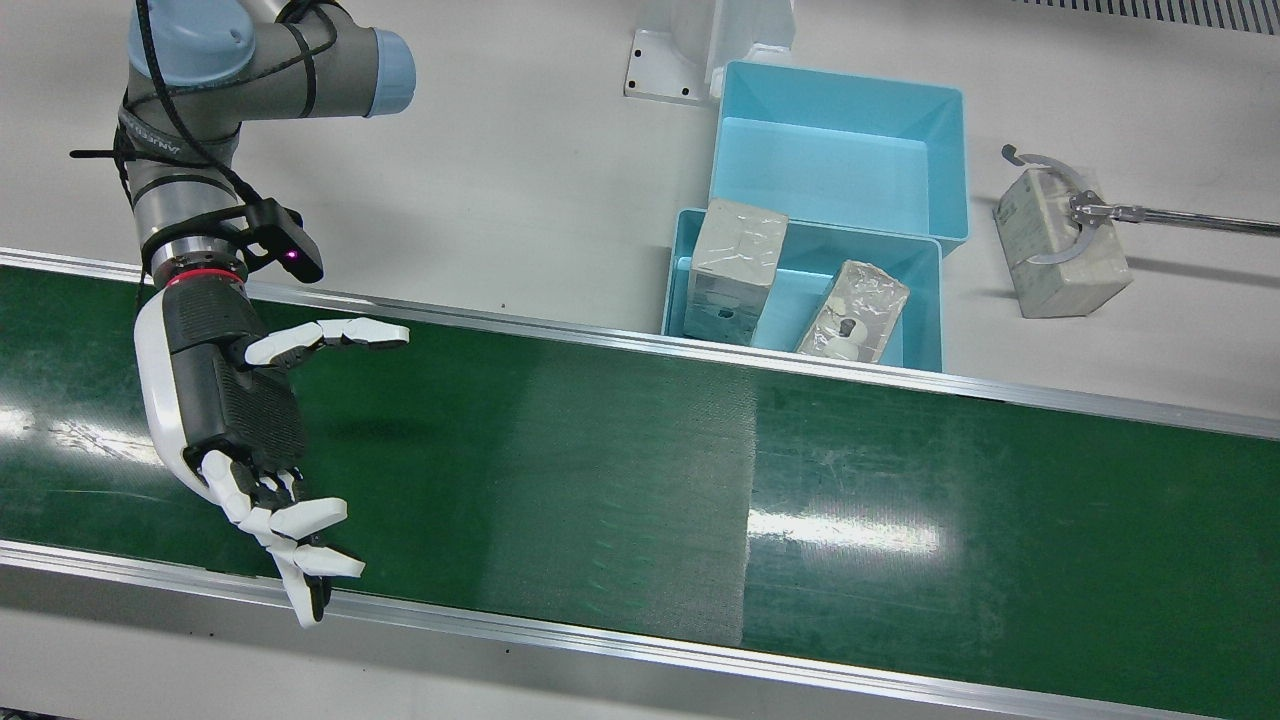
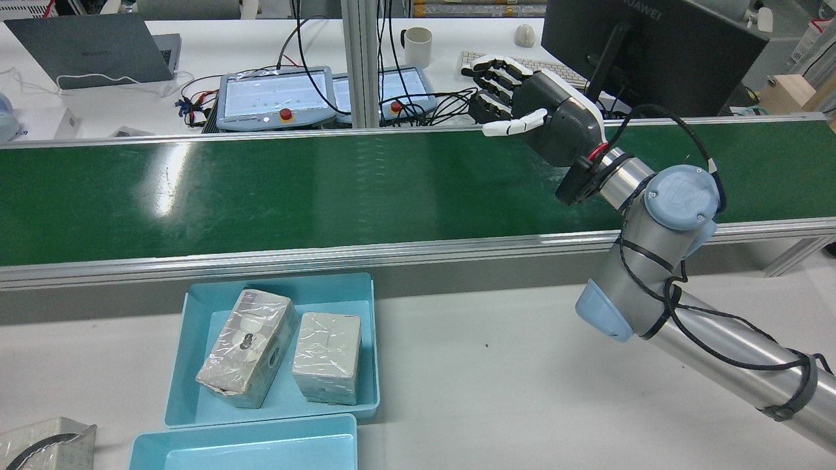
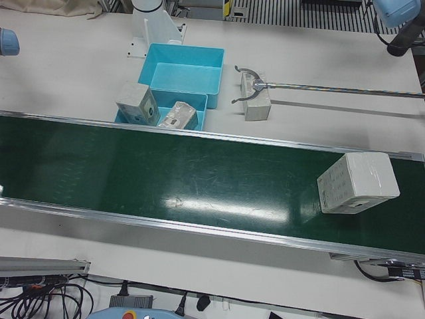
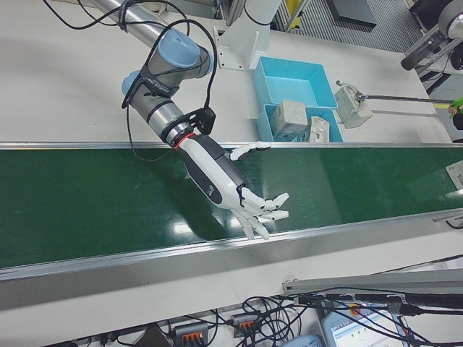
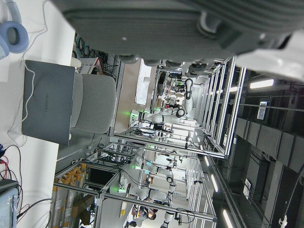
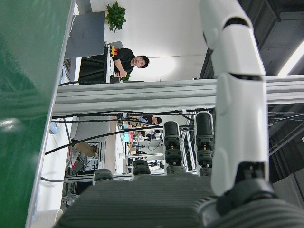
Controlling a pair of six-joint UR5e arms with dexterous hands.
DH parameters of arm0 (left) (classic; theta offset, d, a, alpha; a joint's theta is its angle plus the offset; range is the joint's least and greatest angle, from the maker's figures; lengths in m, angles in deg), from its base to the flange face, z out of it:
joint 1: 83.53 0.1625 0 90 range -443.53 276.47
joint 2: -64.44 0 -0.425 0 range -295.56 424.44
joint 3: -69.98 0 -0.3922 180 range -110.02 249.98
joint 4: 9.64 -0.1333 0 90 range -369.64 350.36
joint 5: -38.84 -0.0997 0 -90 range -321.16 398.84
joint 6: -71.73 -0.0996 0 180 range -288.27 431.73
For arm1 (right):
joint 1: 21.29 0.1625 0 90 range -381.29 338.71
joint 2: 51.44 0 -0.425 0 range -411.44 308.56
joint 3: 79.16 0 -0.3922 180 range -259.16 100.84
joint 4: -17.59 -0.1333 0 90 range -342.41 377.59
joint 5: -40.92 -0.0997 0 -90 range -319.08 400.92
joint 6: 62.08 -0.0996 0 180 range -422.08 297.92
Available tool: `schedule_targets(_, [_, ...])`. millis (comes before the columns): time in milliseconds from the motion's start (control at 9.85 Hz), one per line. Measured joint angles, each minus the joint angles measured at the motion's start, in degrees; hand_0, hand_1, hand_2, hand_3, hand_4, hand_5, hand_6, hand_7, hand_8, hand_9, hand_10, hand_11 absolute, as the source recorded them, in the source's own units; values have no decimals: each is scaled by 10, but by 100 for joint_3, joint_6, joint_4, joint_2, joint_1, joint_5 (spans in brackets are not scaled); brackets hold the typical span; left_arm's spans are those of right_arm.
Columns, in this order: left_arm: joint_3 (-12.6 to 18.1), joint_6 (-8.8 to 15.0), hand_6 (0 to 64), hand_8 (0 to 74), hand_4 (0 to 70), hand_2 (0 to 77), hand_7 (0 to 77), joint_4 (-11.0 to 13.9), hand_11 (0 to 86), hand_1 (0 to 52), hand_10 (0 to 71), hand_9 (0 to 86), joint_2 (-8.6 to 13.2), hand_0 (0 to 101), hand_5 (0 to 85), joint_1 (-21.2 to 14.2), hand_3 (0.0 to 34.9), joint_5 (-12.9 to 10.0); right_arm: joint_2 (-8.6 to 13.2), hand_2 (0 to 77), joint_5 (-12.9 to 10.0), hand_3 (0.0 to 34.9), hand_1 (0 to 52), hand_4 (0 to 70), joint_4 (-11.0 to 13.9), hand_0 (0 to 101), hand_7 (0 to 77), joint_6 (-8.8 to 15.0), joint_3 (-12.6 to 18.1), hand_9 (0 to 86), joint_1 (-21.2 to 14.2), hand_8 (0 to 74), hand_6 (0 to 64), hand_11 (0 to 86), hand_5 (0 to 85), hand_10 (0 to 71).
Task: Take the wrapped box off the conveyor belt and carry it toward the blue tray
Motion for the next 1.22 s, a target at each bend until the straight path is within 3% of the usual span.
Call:
schedule_targets(406, [0,0,5,0,0,5,5,0,0,0,0,0,0,0,11,0,0,0,0,185,13,162,158,98,19,494,245,29,159,65,14,5,27,11,371,0])
schedule_targets(1015, [0,0,0,0,0,11,5,0,0,0,5,0,0,0,11,0,0,0,-32,185,28,162,158,109,73,490,251,40,255,65,48,5,33,16,371,0])
schedule_targets(1117, [0,0,0,0,0,5,5,0,0,0,5,0,0,0,11,0,0,0,-38,218,31,175,191,120,277,490,267,38,352,65,75,5,44,16,382,0])
schedule_targets(1218, [0,0,0,0,0,5,0,0,0,0,5,0,0,0,11,0,0,0,-39,218,28,175,191,120,666,490,267,36,514,65,92,5,44,16,382,0])
